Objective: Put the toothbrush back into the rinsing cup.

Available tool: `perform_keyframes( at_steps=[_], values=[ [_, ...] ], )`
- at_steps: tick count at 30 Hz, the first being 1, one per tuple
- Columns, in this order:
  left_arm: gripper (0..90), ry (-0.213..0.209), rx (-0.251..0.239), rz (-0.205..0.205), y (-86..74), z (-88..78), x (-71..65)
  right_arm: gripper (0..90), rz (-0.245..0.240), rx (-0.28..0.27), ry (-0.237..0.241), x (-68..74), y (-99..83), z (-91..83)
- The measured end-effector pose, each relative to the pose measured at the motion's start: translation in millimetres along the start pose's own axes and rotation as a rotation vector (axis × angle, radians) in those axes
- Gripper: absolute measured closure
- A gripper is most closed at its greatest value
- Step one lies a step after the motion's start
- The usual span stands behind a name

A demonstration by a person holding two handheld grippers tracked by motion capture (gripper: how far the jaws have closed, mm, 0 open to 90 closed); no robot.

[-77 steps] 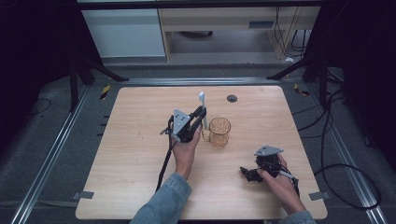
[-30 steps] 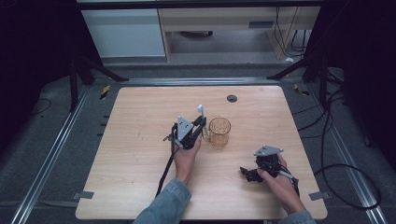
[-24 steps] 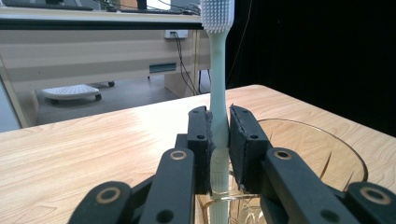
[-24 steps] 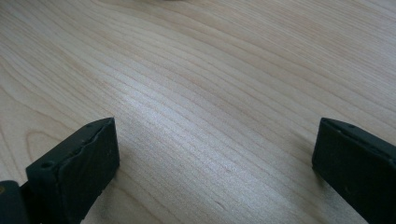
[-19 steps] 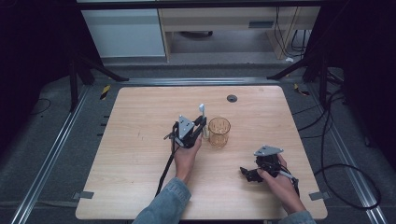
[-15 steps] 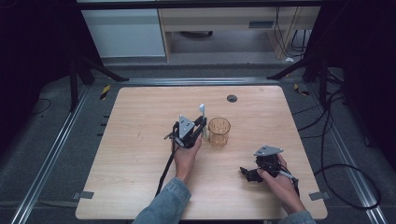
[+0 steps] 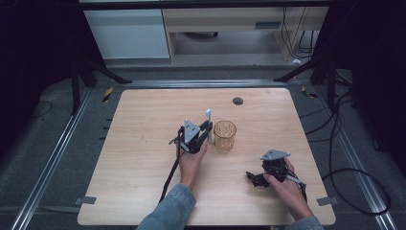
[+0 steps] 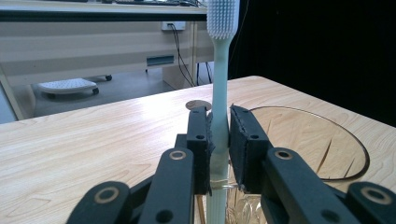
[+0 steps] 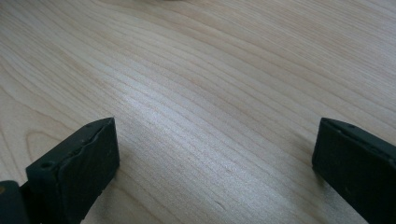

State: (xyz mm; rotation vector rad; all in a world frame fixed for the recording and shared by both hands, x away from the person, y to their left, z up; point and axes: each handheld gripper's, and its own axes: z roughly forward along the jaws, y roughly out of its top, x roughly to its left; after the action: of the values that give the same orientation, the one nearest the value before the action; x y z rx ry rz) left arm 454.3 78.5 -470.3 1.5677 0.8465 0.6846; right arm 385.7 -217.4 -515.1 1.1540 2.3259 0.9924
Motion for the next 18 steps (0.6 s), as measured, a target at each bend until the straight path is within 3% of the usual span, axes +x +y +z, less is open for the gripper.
perform_keyframes(
  at_steps=[18],
  values=[
    [76.4,0.002,0.007,0.0,-0.5,0.4,0.3,1.0,0.0,0.0,0.0,0.0,0.0,0.0]
  ],
)
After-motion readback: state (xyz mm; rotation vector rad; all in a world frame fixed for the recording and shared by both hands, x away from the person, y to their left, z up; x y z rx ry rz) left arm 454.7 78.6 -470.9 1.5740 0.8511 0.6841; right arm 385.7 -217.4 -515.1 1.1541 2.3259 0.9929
